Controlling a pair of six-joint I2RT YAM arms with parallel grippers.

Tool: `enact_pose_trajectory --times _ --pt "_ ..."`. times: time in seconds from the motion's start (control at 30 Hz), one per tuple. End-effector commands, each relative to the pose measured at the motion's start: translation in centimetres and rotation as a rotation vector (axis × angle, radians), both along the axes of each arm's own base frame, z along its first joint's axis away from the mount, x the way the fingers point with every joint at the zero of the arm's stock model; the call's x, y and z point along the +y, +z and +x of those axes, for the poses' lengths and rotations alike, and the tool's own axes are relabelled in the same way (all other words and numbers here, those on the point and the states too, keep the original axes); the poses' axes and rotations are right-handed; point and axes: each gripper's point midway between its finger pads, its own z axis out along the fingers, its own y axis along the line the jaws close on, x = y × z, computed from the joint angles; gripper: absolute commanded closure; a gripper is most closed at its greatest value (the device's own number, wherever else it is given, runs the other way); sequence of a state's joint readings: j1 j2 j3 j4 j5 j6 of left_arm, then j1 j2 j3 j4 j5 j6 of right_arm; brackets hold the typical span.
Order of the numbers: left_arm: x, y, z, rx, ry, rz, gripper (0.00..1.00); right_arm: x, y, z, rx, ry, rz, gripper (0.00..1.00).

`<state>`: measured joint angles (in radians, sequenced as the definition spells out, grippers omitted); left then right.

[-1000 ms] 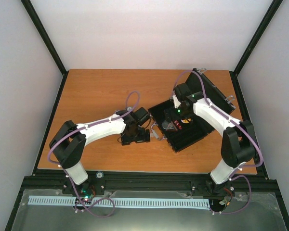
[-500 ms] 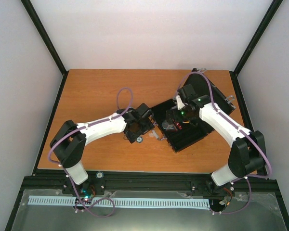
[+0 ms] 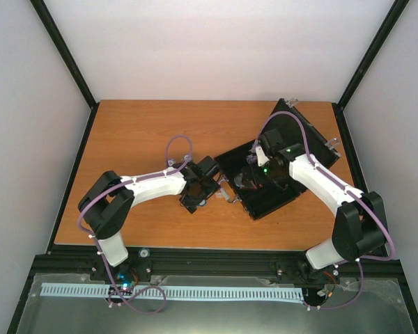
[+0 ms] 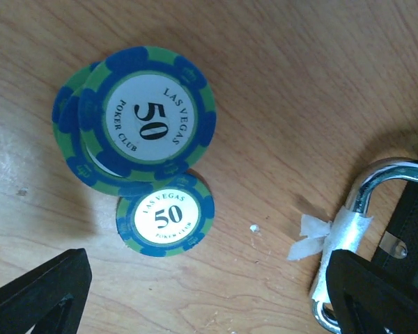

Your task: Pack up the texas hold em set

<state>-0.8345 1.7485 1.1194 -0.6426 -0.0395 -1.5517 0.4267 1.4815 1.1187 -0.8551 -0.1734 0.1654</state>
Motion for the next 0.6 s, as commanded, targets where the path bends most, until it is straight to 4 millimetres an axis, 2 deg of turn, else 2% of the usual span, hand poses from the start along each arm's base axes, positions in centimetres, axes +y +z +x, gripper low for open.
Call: enact_pose_trajectory --times 0.0,0.1,0.27,0.37,0.47,0.57 --pt "-0.2 -0.6 0.4 -0.002 0.025 -0.004 0.06 0.3 0.3 -0.2 -0.011 0.01 0.032 0.0" --pt "-0.2 -1.1 0.7 0.02 0.021 0.003 0.07 0.3 -0.3 -0.5 0.007 0.012 0.034 0.0" --pt "0.2 -1.6 1.0 0.048 0.037 0.006 0.16 0.4 -0.6 -0.8 0.016 0.015 0.041 0.0" --pt "0.1 -1.7 1.3 0.06 0.035 0.006 0.18 0.4 -0.6 -0.7 0.013 0.017 0.038 0.0" --pt "0.0 -1.9 1.6 0.075 0.028 0.013 0.26 0.4 -0.7 -0.7 0.013 0.021 0.037 0.0" --pt "-0.1 -2.3 1.3 0.103 0.015 0.017 0.27 0.4 -0.9 -0.7 0.02 0.026 0.035 0.0"
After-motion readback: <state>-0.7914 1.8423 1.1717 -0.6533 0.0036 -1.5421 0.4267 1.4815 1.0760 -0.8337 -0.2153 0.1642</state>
